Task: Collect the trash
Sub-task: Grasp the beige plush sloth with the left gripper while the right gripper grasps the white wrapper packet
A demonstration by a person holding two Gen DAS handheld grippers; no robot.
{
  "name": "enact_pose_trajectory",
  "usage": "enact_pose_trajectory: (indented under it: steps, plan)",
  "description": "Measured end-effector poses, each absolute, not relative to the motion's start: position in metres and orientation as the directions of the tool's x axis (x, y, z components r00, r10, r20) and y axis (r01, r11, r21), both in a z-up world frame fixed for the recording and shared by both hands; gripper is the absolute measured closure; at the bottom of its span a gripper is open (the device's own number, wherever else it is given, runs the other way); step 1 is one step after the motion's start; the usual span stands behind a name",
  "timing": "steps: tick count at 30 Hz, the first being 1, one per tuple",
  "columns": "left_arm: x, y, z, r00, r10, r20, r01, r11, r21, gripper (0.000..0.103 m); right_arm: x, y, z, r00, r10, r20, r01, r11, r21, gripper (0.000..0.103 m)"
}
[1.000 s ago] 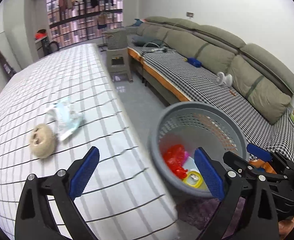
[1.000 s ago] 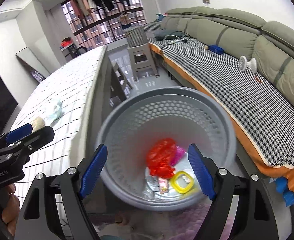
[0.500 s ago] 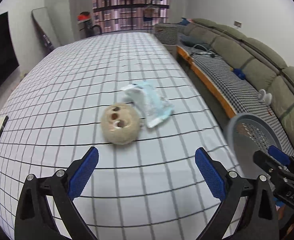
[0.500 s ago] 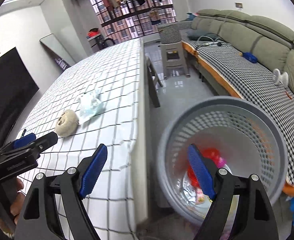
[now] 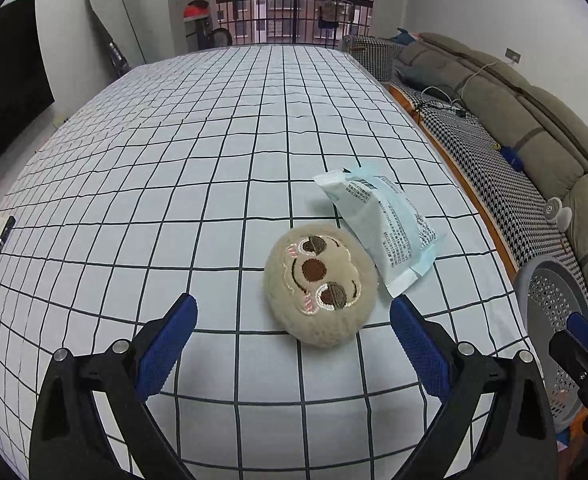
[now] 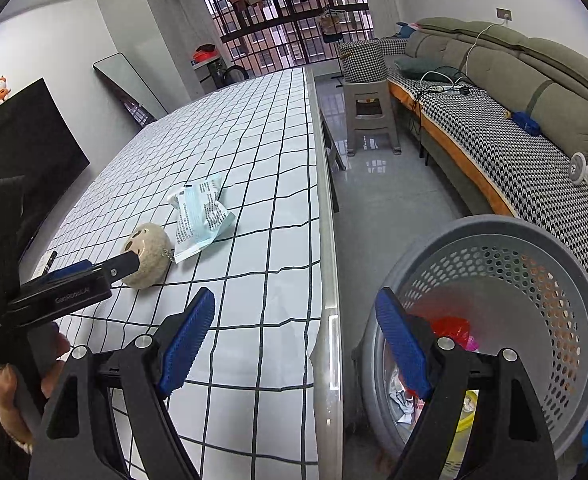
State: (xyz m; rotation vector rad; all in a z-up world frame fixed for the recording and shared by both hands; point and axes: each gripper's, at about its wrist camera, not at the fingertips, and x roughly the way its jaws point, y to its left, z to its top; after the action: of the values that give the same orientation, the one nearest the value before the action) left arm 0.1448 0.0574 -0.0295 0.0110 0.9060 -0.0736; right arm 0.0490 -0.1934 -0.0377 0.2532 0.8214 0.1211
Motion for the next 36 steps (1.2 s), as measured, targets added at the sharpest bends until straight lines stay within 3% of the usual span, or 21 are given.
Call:
enact_pose_trajectory:
  steps: [6, 8, 10, 23, 36]
  plan:
    - [0.158, 0.050, -0.045, 0.602, -0.042, -0.798, 0.071, 0.997, 0.001, 0.011, 0.058, -0.192, -0.045, 0.662, 0.206, -0.721, -0.008, 0.963, 0.268, 0.024]
    - [0.160, 0.049, -0.047, 0.591, -0.054, -0.805, 0.082, 0.997, -0.006, 0.024, 0.061, -0.193, -0.047, 0.659, 0.205, -0.724, -0.004, 0.963, 0.269, 0.024]
    - [0.161, 0.048, -0.048, 0.581, -0.068, -0.811, 0.090, 0.996, -0.019, 0.044, 0.063, -0.193, -0.048, 0.656, 0.205, -0.726, -0.001, 0.963, 0.271, 0.024]
    - [0.128, 0.094, -0.009, 0.658, -0.023, -0.752, 0.046, 0.999, 0.010, 0.047, 0.095, -0.162, -0.038, 0.636, 0.234, -0.736, -0.100, 0.970, 0.221, 0.024]
    - [0.105, 0.141, -0.001, 0.666, 0.010, -0.746, -0.034, 0.999, -0.016, 0.047, 0.190, -0.084, -0.036, 0.550, 0.260, -0.794, -0.279, 0.953, 0.119, 0.024]
